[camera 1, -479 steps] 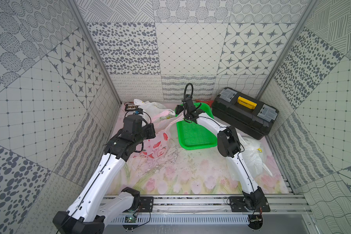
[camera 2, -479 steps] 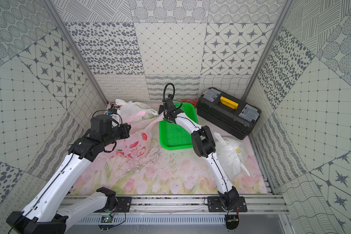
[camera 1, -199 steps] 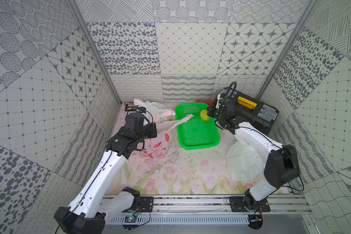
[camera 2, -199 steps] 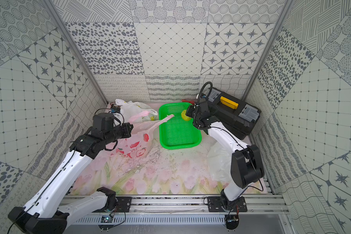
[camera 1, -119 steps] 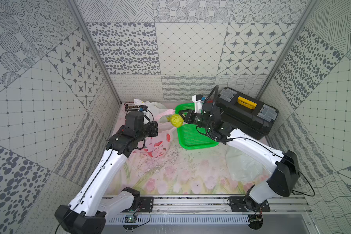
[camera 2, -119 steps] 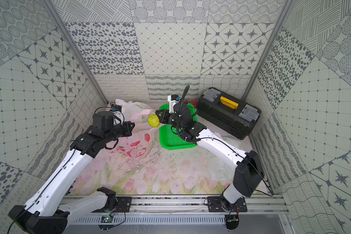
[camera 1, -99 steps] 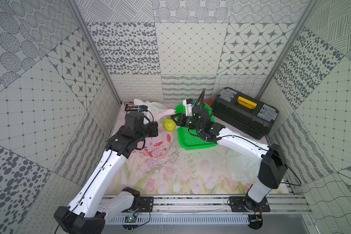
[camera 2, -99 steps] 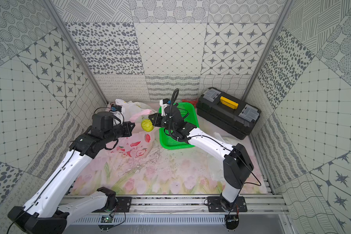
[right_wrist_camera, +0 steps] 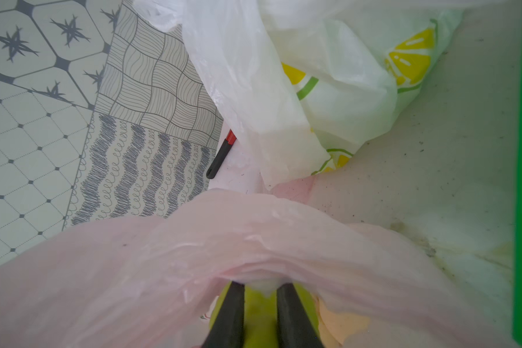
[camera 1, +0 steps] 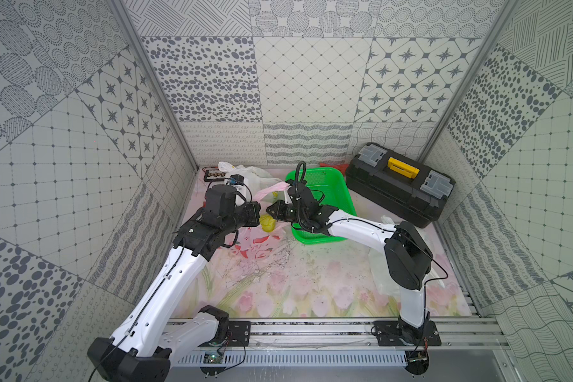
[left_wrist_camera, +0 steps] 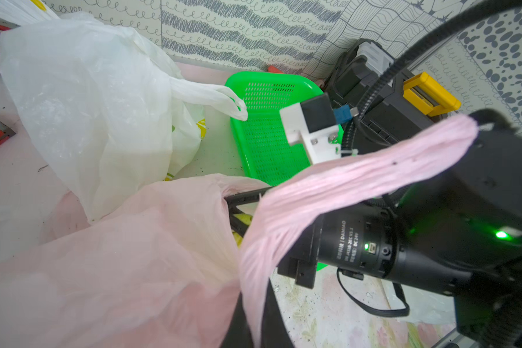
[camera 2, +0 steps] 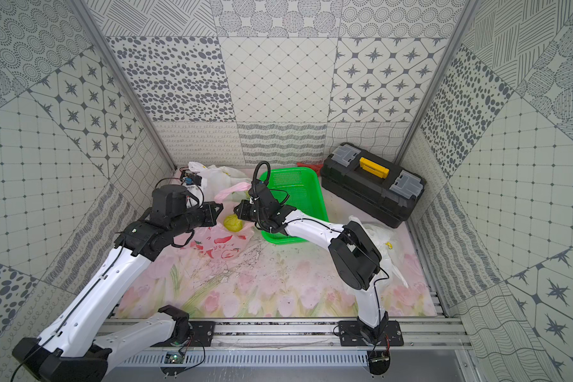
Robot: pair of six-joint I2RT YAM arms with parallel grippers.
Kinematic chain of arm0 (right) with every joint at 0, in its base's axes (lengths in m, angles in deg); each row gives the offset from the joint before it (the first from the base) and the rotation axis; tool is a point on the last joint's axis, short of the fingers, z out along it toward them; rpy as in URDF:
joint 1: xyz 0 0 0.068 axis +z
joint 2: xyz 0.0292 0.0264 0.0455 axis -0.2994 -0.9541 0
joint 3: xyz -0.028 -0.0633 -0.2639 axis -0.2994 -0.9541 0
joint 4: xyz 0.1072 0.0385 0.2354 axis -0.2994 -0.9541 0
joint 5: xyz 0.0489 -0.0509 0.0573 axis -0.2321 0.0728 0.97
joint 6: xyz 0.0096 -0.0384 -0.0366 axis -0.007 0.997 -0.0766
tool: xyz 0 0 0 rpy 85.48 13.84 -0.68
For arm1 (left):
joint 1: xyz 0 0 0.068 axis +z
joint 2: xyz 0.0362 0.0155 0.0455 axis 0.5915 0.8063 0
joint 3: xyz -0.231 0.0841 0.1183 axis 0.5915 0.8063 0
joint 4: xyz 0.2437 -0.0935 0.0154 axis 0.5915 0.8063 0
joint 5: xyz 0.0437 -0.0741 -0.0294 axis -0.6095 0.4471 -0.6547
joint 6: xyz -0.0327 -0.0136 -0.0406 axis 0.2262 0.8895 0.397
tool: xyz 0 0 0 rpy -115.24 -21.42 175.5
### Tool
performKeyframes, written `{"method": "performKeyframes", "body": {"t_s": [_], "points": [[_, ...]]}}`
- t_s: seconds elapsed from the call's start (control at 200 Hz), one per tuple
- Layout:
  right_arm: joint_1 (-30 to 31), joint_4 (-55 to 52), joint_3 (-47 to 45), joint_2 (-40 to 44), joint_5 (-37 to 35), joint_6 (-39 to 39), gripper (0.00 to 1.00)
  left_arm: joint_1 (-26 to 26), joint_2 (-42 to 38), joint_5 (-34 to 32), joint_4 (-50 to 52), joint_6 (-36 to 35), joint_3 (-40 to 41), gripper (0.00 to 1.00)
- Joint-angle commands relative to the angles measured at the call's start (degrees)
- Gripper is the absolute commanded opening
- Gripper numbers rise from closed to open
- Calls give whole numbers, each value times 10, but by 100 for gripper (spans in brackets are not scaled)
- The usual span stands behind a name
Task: Place the pears into plastic bags & tie knots
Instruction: Place the pear in the plastic bag.
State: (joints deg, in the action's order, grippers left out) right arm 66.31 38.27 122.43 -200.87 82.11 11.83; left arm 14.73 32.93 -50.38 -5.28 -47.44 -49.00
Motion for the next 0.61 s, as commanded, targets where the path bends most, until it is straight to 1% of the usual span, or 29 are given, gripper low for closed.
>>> {"method": "performKeyframes", "body": {"t_s": [0.0,0.065,0.145,0.23,0.31,0.38,0.47,0.545,0.6], "points": [[6,34,41,16,8,-29,20,-3,1,19,-35,-2,5,0],[14,28,45,7,3,-34,21,-3,-2,15,-35,-2,6,0],[23,12,40,-9,-24,-36,27,-3,-6,10,-35,-2,8,0],[24,8,24,-20,-44,-33,41,-3,-11,2,-37,0,11,0],[24,-10,24,-17,-47,-3,57,-3,-14,-3,-37,1,12,0],[18,-19,22,2,-35,33,66,-3,-14,-11,-34,0,11,0],[4,-44,13,41,-27,71,72,-4,-16,-23,-34,-2,14,0],[-9,-71,-8,86,-35,85,73,-3,-16,-30,-35,1,16,0],[-19,-86,-38,126,-55,88,73,-4,-15,-30,-36,3,17,0]]}}
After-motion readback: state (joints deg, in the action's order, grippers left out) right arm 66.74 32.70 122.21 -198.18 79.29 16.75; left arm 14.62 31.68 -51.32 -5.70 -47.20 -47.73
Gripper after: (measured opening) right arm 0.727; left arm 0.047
